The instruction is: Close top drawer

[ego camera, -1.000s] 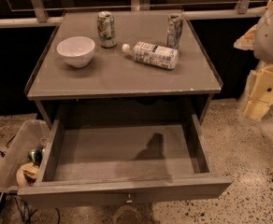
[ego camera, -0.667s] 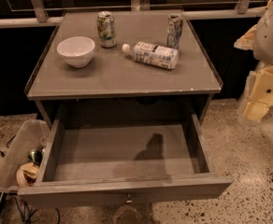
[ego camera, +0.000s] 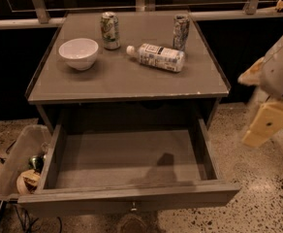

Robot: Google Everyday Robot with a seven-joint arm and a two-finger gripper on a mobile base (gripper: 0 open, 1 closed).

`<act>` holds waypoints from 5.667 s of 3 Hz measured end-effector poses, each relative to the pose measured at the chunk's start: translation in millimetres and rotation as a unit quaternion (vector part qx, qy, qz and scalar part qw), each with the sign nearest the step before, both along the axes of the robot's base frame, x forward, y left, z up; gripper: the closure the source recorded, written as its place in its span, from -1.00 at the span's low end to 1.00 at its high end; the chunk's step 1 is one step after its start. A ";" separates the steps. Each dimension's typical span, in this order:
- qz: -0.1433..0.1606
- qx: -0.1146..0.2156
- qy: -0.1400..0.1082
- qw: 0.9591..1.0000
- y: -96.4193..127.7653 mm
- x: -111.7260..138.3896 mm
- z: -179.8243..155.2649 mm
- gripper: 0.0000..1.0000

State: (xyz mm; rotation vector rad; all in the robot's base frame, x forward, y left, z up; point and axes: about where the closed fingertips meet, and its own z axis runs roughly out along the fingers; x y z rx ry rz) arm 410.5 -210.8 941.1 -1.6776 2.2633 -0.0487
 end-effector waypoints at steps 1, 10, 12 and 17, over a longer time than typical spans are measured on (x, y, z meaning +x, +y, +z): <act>-0.008 0.016 0.006 1.000 1.9 -20.3 -30.0 -0.18; -0.055 0.198 0.125 0.971 61.1 -79.6 -281.2 1.00; -0.055 0.198 0.124 0.971 61.3 -79.4 -281.9 0.18; -0.003 0.216 0.116 0.970 111.9 32.3 -318.2 -0.17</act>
Offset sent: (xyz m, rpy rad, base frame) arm -0.0590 0.0135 -0.1491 0.2247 0.0163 0.0140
